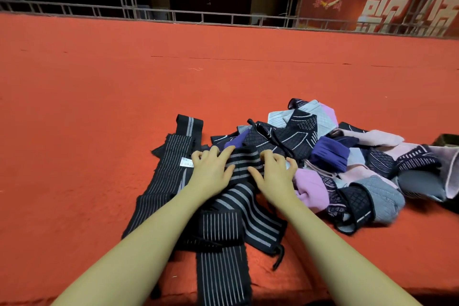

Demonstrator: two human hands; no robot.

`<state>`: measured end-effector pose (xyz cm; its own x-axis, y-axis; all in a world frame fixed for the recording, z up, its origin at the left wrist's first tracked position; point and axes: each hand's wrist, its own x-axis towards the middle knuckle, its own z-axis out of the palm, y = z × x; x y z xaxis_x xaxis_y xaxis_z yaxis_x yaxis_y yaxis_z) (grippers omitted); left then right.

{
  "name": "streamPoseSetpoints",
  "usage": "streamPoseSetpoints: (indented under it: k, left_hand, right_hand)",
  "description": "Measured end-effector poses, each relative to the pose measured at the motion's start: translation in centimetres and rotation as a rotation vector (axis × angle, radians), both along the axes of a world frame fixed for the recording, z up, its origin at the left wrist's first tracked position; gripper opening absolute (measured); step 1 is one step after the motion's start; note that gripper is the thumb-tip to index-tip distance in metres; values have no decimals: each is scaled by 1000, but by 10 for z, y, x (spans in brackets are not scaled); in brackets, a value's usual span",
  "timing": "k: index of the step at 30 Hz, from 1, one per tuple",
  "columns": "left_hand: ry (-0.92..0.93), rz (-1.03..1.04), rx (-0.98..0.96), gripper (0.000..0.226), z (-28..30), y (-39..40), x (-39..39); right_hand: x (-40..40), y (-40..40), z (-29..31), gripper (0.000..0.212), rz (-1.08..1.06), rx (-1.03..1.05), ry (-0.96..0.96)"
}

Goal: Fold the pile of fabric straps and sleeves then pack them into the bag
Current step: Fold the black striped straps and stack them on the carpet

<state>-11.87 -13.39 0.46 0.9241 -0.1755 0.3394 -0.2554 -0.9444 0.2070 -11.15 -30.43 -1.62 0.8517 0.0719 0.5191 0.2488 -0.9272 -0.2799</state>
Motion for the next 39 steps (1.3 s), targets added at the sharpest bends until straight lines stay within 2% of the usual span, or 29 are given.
streamPoseSetpoints:
  k: [5, 8, 11, 14, 17, 23, 25, 28, 32, 34, 36, 39]
  left_hand:
    - [-203, -5, 19, 46, 20, 10, 2]
    - [-350, 22, 69, 43, 35, 19, 17]
    - [-399, 45, 117, 44, 50, 28, 41]
    - [-383, 62, 144, 47, 59, 38, 78]
    - [-271, 102, 185, 51, 61, 48, 120]
    - [-154, 108, 329, 55, 46, 60, 211]
    - [-92, 100, 359, 54, 40, 60, 246]
    - [3, 76, 408, 52, 30, 56, 286]
    - [182, 25, 473, 50, 7, 55, 316]
    - [234, 37, 438, 52, -5, 56, 320]
    - [128, 70, 373, 56, -16, 60, 321]
    - [-84, -76, 335, 37, -16, 66, 317]
  right_hand:
    - [-3, 12, 19, 39, 24, 172, -201]
    - [9, 24, 37, 42, 18, 159, -307]
    - [30, 38, 53, 41, 10, 142, -291]
    - [64, 49, 67, 42, 26, 114, -241]
    - [108, 59, 70, 41, 38, 82, -241]
    - [206, 68, 42, 43, 10, -75, -303]
    - [236, 71, 40, 43, 2, -109, -230]
    - [265, 72, 35, 40, -28, -169, 4]
    - [281, 73, 12, 39, -55, -199, 122]
    - [283, 75, -5, 42, -73, -244, 158]
    - [288, 76, -22, 53, -126, -260, 112]
    - [291, 77, -30, 49, -64, -250, 52]
